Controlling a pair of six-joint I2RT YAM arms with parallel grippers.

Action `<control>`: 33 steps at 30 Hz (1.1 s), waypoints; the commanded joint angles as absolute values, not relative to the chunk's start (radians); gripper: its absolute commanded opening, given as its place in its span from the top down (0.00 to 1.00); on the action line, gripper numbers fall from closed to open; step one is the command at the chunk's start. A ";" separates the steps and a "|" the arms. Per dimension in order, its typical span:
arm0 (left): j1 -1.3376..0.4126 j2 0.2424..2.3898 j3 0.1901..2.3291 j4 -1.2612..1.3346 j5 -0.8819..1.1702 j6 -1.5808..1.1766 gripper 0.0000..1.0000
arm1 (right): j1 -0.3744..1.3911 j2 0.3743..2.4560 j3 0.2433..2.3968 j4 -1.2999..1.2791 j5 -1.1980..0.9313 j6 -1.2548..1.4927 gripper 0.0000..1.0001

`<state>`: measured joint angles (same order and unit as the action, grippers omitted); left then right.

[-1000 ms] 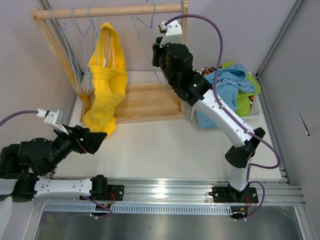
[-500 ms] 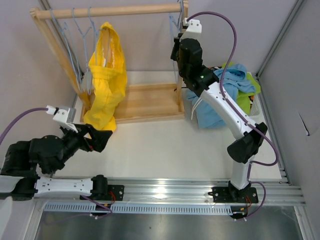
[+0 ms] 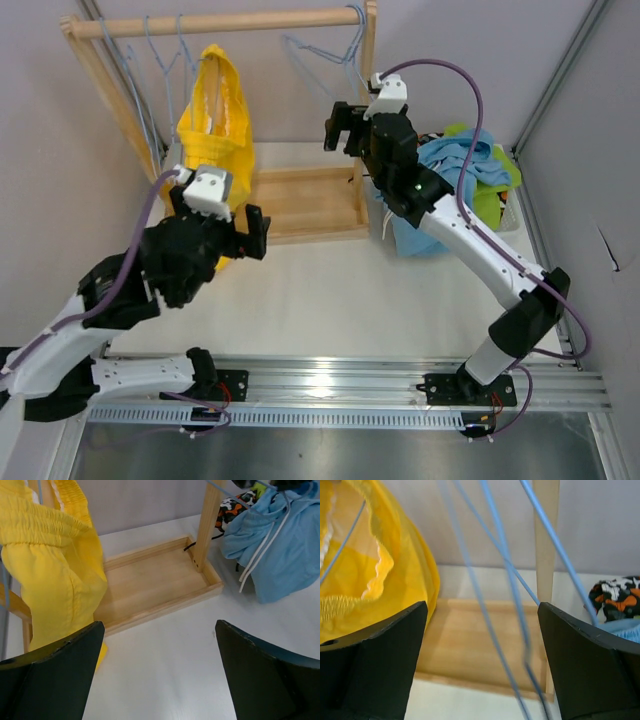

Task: Remove the shorts from the hanger

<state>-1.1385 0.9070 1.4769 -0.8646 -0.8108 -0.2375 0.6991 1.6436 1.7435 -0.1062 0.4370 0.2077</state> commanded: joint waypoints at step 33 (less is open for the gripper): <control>-0.249 1.554 2.226 -0.749 -0.218 -0.003 0.01 | 0.703 0.836 1.189 -0.310 0.403 0.233 0.00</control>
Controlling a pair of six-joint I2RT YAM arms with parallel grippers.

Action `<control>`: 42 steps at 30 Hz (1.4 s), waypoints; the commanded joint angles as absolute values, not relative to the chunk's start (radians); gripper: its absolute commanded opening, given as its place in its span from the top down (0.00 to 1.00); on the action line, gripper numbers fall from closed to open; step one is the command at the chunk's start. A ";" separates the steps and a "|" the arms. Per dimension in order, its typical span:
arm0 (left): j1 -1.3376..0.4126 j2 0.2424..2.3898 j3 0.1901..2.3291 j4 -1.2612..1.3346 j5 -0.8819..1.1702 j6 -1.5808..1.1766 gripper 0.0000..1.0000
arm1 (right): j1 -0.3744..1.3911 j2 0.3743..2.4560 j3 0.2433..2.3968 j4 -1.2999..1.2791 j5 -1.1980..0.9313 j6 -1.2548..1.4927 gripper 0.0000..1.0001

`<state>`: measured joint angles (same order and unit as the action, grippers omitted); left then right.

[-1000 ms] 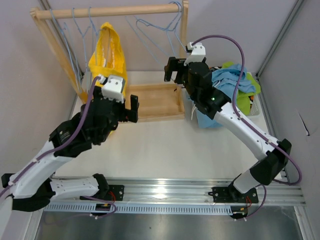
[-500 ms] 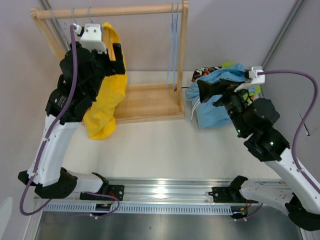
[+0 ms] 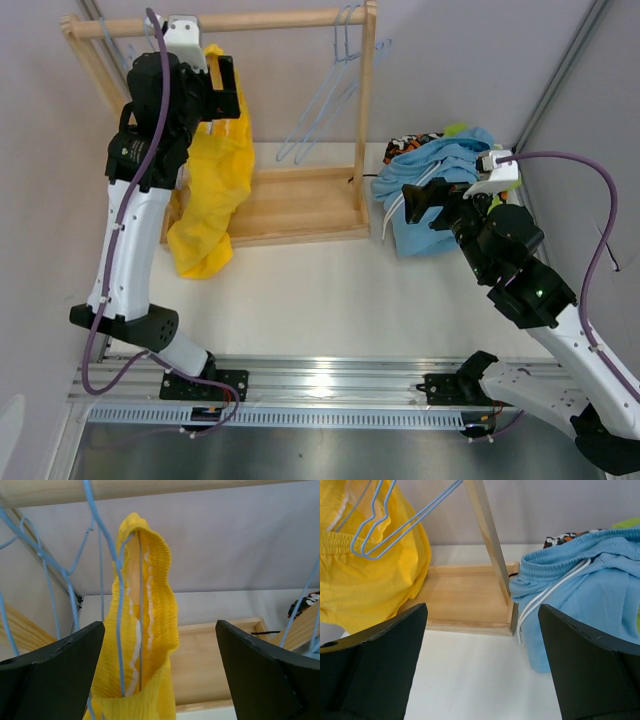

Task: Remove the shorts from the hanger

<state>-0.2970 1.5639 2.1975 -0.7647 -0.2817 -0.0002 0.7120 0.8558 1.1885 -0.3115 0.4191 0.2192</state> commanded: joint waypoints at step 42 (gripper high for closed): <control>-0.144 1.583 2.391 -0.767 0.070 -0.066 1.00 | 0.660 0.813 1.114 -0.318 0.367 0.256 0.07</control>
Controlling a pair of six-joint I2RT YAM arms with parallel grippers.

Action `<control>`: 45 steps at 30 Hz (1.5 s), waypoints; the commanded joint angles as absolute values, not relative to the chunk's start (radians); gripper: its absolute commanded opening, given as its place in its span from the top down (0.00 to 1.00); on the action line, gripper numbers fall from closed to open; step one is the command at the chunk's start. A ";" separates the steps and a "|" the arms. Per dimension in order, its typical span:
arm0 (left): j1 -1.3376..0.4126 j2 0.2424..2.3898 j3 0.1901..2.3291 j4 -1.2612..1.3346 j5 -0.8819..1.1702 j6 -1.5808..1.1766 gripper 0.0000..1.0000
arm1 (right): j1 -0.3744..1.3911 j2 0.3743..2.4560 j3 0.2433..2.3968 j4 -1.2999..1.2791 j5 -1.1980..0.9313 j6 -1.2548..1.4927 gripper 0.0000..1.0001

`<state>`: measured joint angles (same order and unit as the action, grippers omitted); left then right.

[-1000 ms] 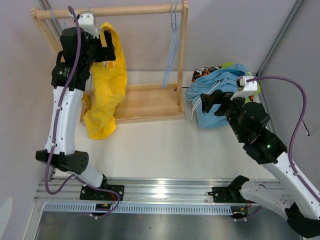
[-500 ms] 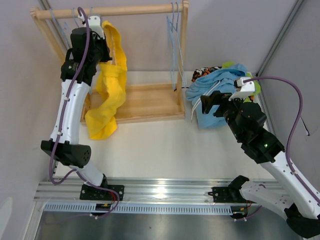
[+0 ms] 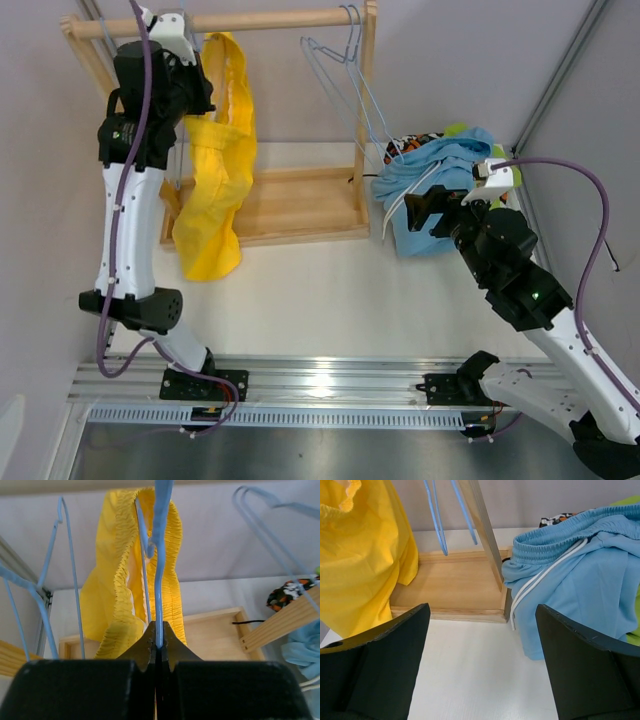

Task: Remove the shorts from the hanger

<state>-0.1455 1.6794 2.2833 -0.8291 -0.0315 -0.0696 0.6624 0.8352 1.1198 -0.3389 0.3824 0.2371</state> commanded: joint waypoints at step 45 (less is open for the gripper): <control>-0.512 0.858 1.830 -0.824 0.707 -0.186 1.00 | 0.660 0.931 1.341 -0.157 -0.325 0.040 0.01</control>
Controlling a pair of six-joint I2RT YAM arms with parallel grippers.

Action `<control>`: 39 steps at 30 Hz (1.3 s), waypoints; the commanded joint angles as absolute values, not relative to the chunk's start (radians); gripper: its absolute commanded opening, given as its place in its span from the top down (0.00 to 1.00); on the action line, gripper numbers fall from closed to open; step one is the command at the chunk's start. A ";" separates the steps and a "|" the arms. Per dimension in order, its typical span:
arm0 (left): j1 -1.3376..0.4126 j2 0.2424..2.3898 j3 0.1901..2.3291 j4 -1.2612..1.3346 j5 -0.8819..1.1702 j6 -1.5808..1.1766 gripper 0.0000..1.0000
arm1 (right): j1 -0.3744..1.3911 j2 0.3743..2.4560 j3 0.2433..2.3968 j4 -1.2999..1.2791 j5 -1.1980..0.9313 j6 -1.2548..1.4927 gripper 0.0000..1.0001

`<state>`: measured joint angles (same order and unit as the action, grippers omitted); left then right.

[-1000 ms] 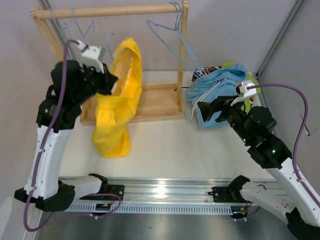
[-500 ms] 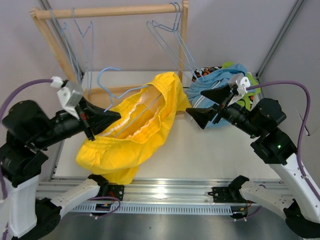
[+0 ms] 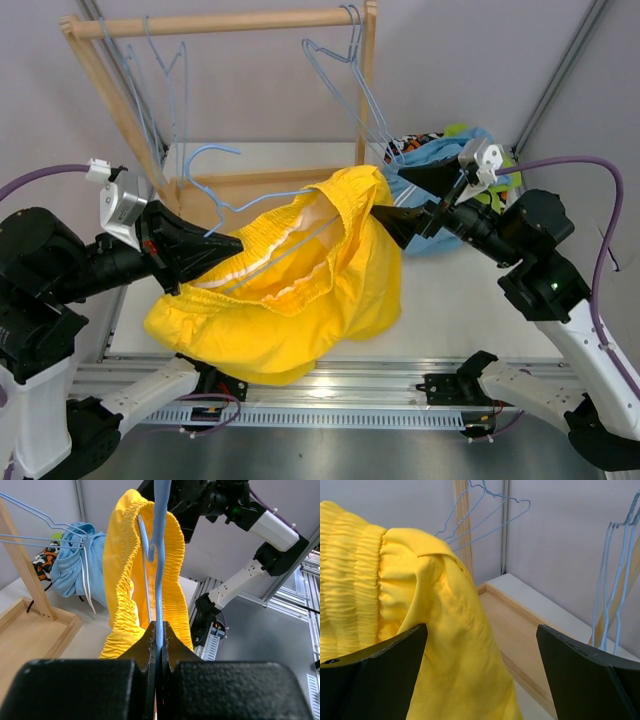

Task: Remove the shorts from the hanger

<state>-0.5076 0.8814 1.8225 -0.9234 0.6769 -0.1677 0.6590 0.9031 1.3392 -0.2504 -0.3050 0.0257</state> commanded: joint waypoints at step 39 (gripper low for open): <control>-0.595 0.796 1.775 -0.920 0.641 -0.104 1.00 | 0.241 1.072 1.434 -0.026 -0.351 0.301 1.00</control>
